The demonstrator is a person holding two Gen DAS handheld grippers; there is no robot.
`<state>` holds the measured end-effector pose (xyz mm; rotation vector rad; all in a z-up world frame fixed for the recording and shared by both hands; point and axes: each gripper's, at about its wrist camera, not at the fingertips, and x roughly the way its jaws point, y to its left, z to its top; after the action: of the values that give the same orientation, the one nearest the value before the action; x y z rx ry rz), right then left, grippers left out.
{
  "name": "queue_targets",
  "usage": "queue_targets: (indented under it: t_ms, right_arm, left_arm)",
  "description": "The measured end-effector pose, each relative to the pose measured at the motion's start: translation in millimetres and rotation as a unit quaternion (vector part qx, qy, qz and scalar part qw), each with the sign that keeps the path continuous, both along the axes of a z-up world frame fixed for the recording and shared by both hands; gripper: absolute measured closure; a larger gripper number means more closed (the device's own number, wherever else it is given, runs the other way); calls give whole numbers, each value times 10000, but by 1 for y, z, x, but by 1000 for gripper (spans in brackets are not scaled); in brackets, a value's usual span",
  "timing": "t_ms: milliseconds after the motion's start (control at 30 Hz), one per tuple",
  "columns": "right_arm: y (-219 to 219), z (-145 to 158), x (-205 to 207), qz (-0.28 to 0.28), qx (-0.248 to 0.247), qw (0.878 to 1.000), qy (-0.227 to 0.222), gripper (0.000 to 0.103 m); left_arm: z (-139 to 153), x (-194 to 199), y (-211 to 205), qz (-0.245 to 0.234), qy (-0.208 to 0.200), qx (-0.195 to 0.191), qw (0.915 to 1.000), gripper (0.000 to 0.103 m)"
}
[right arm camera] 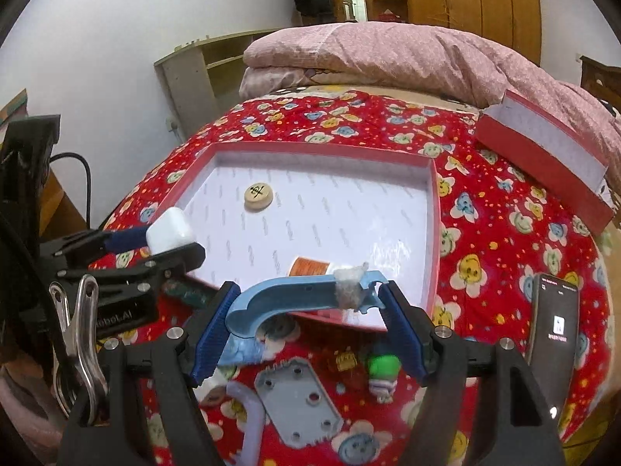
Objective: Organize rigid objects
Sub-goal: 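Lower the earbud case into the tray and open the left tool while the right tool holds the blue hook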
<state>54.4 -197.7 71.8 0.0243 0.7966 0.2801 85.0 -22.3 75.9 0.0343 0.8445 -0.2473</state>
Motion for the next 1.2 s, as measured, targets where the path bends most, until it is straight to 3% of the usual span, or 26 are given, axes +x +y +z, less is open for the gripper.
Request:
queue_targets:
  t_ms: [567, 1200]
  right_arm:
    - [1, -12, 46, -46, 27, 9999, 150, 28]
    - [0, -29, 73, -159, -96, 9994, 299, 28]
  left_arm:
    - [-18, 37, -8, 61, 183, 68, 9998, 38]
    - [-30, 52, -13, 109, 188, 204, 9996, 38]
